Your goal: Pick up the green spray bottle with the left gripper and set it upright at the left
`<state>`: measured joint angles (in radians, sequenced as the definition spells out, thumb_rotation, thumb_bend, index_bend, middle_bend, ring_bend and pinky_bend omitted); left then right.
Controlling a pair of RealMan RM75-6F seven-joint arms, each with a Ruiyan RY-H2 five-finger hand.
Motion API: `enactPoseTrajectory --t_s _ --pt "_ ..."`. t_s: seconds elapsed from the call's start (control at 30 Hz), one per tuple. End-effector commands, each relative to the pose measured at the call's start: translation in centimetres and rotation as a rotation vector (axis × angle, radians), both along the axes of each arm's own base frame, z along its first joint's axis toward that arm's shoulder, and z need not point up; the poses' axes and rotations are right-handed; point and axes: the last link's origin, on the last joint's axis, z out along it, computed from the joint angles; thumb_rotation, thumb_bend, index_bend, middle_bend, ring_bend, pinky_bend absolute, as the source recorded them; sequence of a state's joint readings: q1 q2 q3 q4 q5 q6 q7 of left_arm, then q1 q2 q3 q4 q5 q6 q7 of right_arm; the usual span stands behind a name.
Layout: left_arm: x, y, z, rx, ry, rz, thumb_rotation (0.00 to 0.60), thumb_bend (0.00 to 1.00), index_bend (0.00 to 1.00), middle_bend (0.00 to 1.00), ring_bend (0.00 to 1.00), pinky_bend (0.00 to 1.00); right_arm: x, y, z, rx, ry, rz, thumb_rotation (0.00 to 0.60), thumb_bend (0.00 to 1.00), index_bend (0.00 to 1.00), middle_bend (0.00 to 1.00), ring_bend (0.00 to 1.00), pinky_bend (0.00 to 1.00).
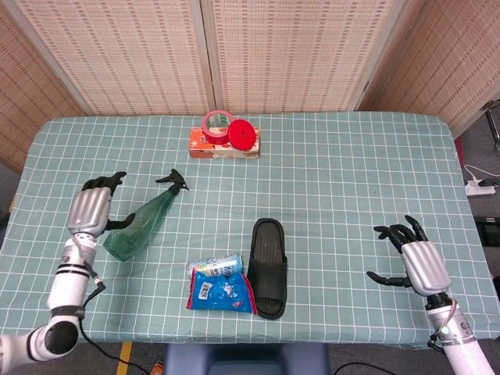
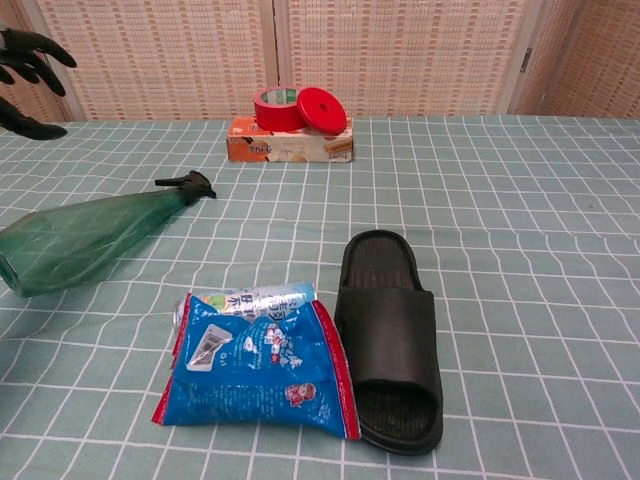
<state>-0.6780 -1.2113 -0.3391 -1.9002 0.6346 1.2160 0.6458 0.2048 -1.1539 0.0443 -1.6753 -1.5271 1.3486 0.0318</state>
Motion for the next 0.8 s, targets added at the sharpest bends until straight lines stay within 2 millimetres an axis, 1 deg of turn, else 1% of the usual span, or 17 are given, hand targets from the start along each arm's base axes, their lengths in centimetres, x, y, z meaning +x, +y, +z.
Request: enactPoseTrajectory --t_s 0.03,0.17,0.3,0.4,0.5,0.57,0.67,0.8 --pt "3.6 2.7 -3.7 -0.03 0.134 0.042 0.6 0.22 0.14 0.21 0.15 0.18 0.0 0.0 0.1 0.007 -0.005 -0.002 0.6 0.0 0.24 0.34 0.2 0.06" --pt "3.3 4.9 -5.7 -0.051 0.277 0.15 0.6 0.22 0.14 0.21 0.15 0.19 -0.1 -0.1 0.2 0.02 -0.027 -0.006 0.6 0.0 0.24 0.34 0.2 0.05" --pt "2.7 6.4 -6.7 -0.096 0.399 0.255 0.6 0.22 0.13 0.18 0.15 0.17 -0.1 -0.2 0.3 0.032 -0.054 -0.015 0.6 0.0 0.24 0.34 0.2 0.05" --pt "2.8 7.5 -7.1 -0.104 0.415 0.332 0.6 0.22 0.13 0.18 0.15 0.16 -0.1 -0.2 0.4 0.037 -0.064 -0.018 0.6 0.0 0.24 0.34 0.2 0.05" --pt "2.7 8.6 -7.1 -0.093 0.452 0.36 0.6 0.22 0.13 0.18 0.15 0.15 -0.1 -0.2 0.4 0.04 -0.07 -0.019 0.6 0.0 0.24 0.34 0.2 0.05" --pt "2.3 9.2 -7.1 -0.08 0.475 0.38 0.6 0.22 0.14 0.18 0.15 0.15 -0.1 -0.2 0.5 0.04 -0.074 -0.02 0.6 0.0 0.24 0.34 0.2 0.05" --pt "1.9 9.7 -7.3 -0.083 0.43 0.456 0.6 0.22 0.14 0.18 0.15 0.15 -0.1 -0.2 0.5 0.039 -0.071 -0.018 0.6 0.0 0.24 0.34 0.2 0.05" --pt "2.4 10.1 -7.8 -0.092 0.416 0.507 0.6 0.22 0.14 0.19 0.15 0.15 -0.2 -0.2 0.4 0.036 -0.057 -0.013 0.6 0.0 0.24 0.34 0.2 0.04"
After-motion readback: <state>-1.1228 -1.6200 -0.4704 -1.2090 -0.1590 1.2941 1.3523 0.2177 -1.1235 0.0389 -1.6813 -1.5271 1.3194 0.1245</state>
